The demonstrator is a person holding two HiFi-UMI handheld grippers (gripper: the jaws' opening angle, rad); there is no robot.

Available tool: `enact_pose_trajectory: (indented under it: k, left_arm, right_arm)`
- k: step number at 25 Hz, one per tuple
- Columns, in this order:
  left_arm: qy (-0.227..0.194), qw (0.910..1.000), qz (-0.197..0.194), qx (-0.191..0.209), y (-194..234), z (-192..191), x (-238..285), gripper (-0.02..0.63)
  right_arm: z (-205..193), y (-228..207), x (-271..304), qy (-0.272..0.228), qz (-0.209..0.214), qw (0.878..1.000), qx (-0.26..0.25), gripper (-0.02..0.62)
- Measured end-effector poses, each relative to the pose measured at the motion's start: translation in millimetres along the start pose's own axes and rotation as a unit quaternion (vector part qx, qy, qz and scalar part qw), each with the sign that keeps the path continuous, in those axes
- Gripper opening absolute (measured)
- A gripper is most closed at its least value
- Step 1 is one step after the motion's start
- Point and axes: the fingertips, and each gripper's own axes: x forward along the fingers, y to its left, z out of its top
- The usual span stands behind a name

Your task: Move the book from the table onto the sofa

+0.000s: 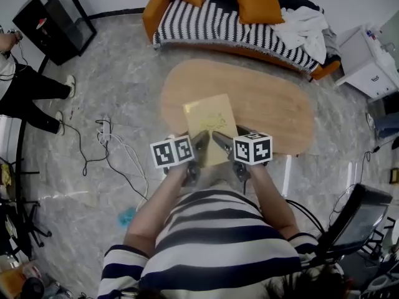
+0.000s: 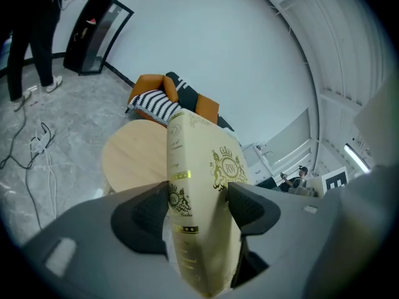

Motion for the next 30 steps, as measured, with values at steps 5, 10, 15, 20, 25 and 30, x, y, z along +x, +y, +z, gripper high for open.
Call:
enact_pose_trajectory:
  k: [5,10,15,20,25,30]
  left_arm:
    - [-0.015,0.9996,0.005,-0.023,35.3,18.2,-24.3,0.304]
    - [-0.027,0.9988,0.012,-0.038,73.8,38.2,-50.6,0.302]
    - [-0.043,0.9972,0.026,-0.055,114.0,56.4,-76.5,0.301]
    - [-0.056,0.995,0.038,-0.074,156.1,67.4,-108.5,0.301]
    - [-0.072,0.9912,0.038,-0.105,183.4,72.6,-126.4,0.299]
    - [-0.084,0.9864,0.038,-0.136,201.3,84.3,-124.3,0.296]
  right_arm:
    - [7.1,34.8,30.7,0.013,0.011,1.0,-0.016,0.348]
    - [13.7,73.0,64.3,0.026,0.023,0.999,-0.029,0.348]
    - [18.5,110.0,100.6,0.037,0.042,0.997,-0.044,0.348]
    - [15.7,153.0,133.9,0.05,0.058,0.995,-0.057,0.348]
    - [15.2,179.3,155.2,0.071,0.065,0.992,-0.08,0.347]
    - [23.3,185.1,176.1,0.089,0.071,0.989,-0.093,0.347]
